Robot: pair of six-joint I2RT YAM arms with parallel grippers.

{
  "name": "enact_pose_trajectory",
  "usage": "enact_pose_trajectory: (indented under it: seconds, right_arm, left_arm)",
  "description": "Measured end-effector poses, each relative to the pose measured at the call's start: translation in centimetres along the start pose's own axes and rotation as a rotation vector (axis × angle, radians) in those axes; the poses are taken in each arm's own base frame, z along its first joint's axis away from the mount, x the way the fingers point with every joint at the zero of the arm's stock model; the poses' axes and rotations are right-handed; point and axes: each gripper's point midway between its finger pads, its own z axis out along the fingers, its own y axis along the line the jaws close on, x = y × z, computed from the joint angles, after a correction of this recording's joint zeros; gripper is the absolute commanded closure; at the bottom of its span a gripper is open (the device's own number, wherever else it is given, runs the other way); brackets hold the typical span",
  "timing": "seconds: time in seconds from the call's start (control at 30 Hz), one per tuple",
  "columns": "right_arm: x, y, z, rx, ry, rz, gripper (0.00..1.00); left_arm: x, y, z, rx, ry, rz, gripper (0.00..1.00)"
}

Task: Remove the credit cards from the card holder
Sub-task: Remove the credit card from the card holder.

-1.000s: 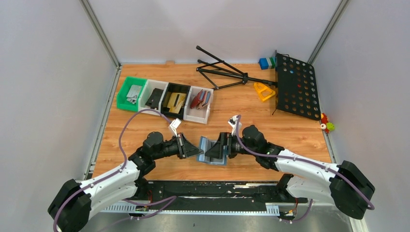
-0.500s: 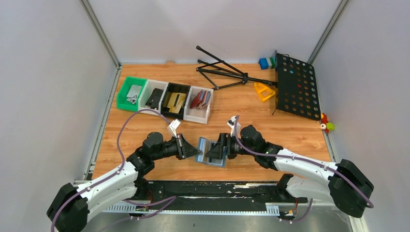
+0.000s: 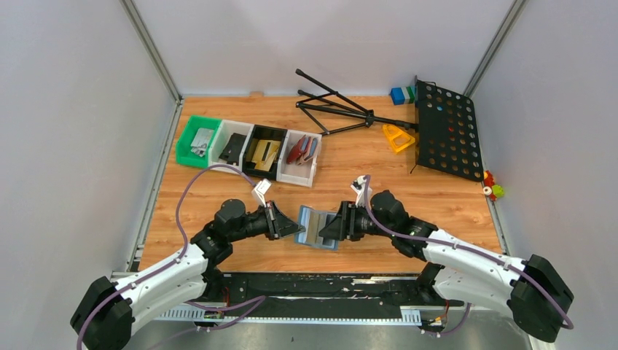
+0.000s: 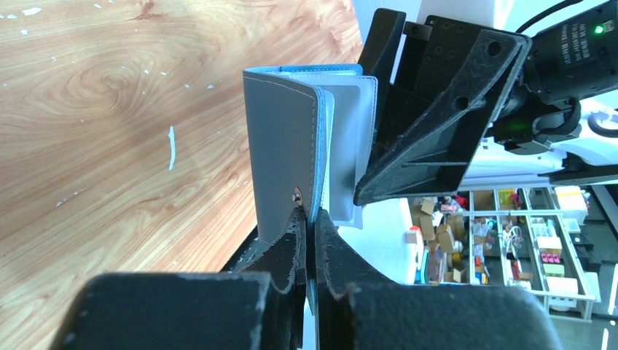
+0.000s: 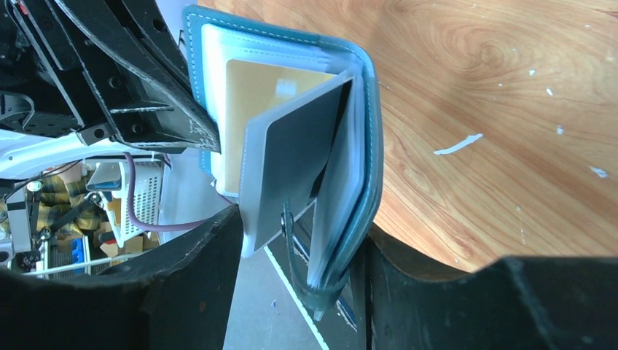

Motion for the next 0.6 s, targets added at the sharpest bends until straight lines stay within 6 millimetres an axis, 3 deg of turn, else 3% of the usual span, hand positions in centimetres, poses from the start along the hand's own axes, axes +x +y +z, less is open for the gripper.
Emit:
enact_pose_trajectory:
  seconds: [0.1, 0.47, 0.53, 0.6]
  right_arm:
    - [-0.1, -0.3, -0.5, 0.001, -0.018, 0.003, 0.55]
    - [-0.4, -1.2, -1.3, 0.015, -0.063, 0.032, 0.94]
    - [-0.5, -1.3, -1.3, 0.019, -0.069, 0.038, 0.97]
    - [-0.6, -1.4, -1.4, 0.024, -0.071, 0.041, 0.99]
  left_arm:
    - [-0.2, -0.4, 0.0, 0.014, -0.009, -0.003, 1.0]
    - [-0.9, -1.3, 0.5, 0.057, -0.03, -0.015, 1.0]
    - [-1.0, -1.2, 0.5, 0.053, -0.035, -0.021, 0.9]
    - [-1.0, -1.0, 0.5, 0.05, -0.04, -0.026, 0.72]
